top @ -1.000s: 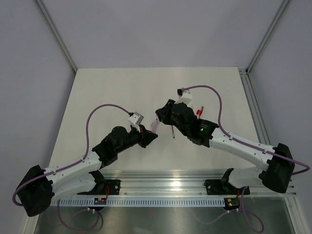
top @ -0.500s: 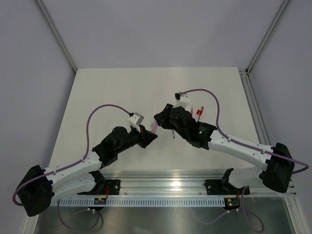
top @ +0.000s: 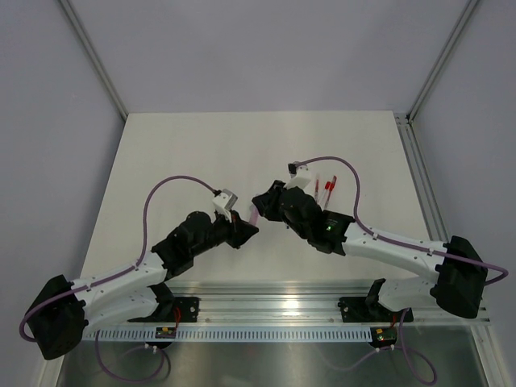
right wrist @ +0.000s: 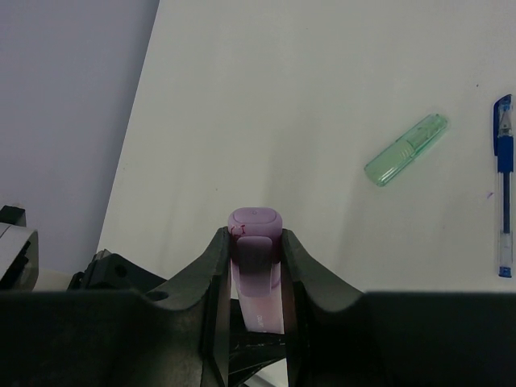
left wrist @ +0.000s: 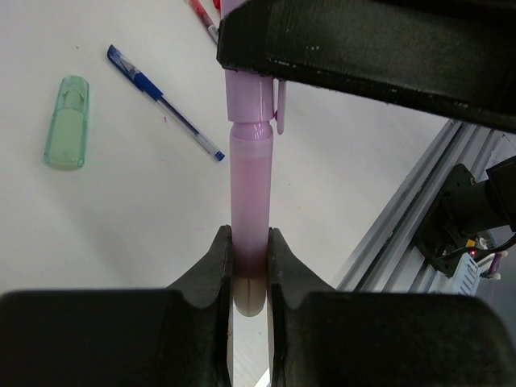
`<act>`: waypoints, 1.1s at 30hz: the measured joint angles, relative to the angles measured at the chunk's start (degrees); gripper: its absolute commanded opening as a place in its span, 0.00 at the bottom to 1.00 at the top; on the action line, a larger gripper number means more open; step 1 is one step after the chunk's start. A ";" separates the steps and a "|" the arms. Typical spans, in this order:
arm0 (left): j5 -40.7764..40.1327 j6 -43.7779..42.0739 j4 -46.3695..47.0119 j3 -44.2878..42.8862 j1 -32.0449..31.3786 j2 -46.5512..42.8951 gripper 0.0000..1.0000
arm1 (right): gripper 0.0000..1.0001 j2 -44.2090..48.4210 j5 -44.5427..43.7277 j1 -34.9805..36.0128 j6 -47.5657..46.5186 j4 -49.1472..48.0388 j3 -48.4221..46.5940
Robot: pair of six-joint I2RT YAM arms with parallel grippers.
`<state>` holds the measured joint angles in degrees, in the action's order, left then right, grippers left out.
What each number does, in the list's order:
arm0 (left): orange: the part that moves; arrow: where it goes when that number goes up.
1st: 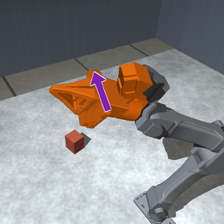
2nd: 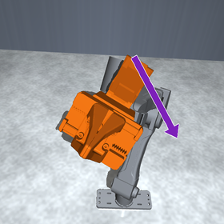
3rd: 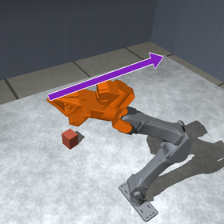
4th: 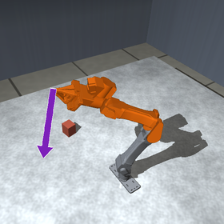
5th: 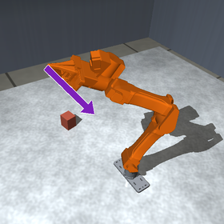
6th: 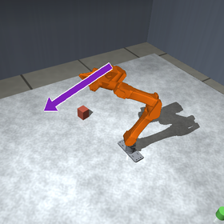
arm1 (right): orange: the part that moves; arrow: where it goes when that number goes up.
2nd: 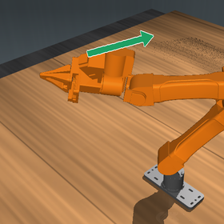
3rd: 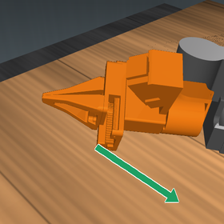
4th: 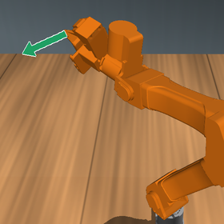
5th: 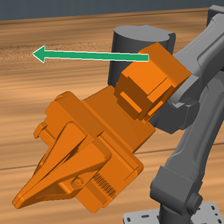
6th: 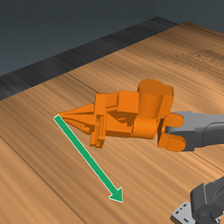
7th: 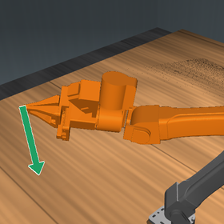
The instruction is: Insert the pens into the pen caps
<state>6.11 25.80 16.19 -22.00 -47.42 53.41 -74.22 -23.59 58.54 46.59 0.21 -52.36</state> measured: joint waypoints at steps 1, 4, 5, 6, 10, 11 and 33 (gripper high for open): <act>0.04 0.17 -0.48 0.15 -0.11 -0.13 0.00 | 0.00 0.20 -0.44 0.42 0.22 -0.94 1.03; 0.11 0.76 -0.81 0.42 -0.33 -0.17 0.00 | 0.00 0.37 -2.10 1.46 0.72 -2.14 2.29; 0.17 0.87 -1.03 0.42 -0.35 -0.24 0.00 | 0.00 0.42 -2.71 1.79 0.85 -2.21 2.43; 0.26 1.03 -1.29 0.42 -0.39 -0.48 0.00 | 0.00 0.46 -3.19 2.12 1.03 -2.21 2.51; 0.35 1.22 -2.99 0.42 -0.46 -2.12 0.00 | 0.00 0.44 -5.07 3.54 1.51 -2.51 2.54; 0.37 1.25 -3.56 0.42 -0.50 -2.54 0.00 | 0.00 0.39 -5.62 4.00 1.60 -2.54 2.54; 0.92 1.51 -12.39 -1.97 -1.36 -3.50 0.00 | 0.00 -0.50 -7.30 6.67 6.21 -0.02 3.15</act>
<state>7.03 27.31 3.79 -23.97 -48.77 49.91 -74.72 -30.89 65.21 52.80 0.19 -49.21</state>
